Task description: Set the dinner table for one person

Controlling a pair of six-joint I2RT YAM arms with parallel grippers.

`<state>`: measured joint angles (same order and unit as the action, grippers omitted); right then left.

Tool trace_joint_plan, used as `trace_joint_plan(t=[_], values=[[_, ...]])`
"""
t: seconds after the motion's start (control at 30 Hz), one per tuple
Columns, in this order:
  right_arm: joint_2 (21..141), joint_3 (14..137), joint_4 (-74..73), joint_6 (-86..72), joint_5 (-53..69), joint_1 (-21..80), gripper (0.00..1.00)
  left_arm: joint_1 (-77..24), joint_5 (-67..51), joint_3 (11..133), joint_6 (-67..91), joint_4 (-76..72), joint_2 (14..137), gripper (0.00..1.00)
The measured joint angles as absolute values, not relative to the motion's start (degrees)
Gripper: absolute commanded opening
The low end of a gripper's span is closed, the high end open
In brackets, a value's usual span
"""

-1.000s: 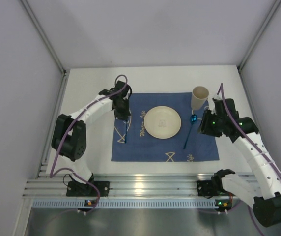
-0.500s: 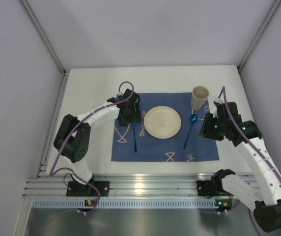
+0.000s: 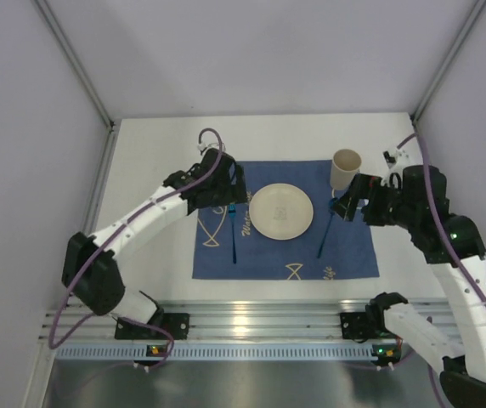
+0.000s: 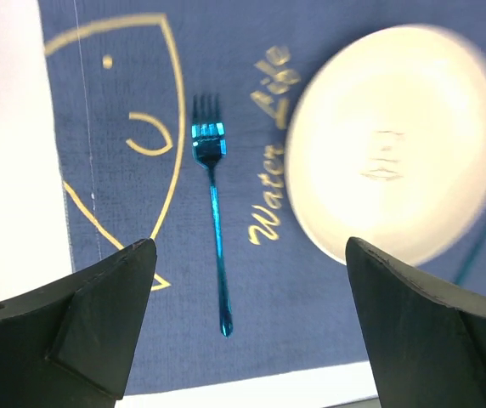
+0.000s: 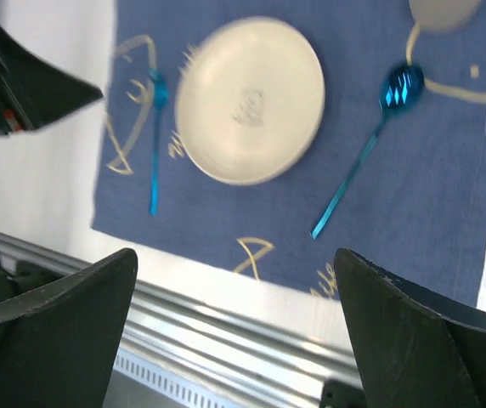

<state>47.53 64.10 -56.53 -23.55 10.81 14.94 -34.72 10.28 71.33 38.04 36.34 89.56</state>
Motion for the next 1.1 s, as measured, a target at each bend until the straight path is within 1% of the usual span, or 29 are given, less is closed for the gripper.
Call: trace_joint_plan(t=[0.1, 0.2, 0.33, 0.47, 0.57, 0.73, 0.9, 1.1], values=[[46.8, 68.8, -53.3, -23.6, 11.9, 14.9, 0.99, -37.9, 14.2, 71.0, 36.3, 36.2, 80.5, 0.98], [43.7, 67.7, -50.2, -24.3, 9.1, 14.9, 1.00, -41.0, 20.3, 67.1, 34.7, 33.4, 70.3, 0.98], [34.2, 58.2, -49.8, -26.9, 3.1, 14.9, 1.00, -42.3, 28.4, 52.8, 31.2, 27.4, 54.1, 0.98], [25.2, 51.2, -50.7, -30.3, 1.4, 14.9, 1.00, -42.3, 36.2, 37.3, 27.4, 22.2, 39.4, 0.98], [23.6, 49.8, -50.8, -31.7, 1.1, 14.9, 1.00, -42.3, 39.8, 32.3, 25.9, 20.2, 33.0, 0.99], [26.2, 49.8, -50.6, -32.4, 1.1, 14.9, 1.00, -42.3, 44.0, 32.2, 25.1, 18.9, 32.1, 0.99], [27.2, 49.2, -50.5, -32.6, 1.5, 14.9, 1.00, -42.3, 45.1, 32.3, 25.2, 19.0, 34.4, 0.99], [27.9, 49.1, -50.1, -32.1, 2.9, 14.9, 1.00, -42.3, 46.1, 32.3, 25.4, 19.0, 34.3, 0.98]])
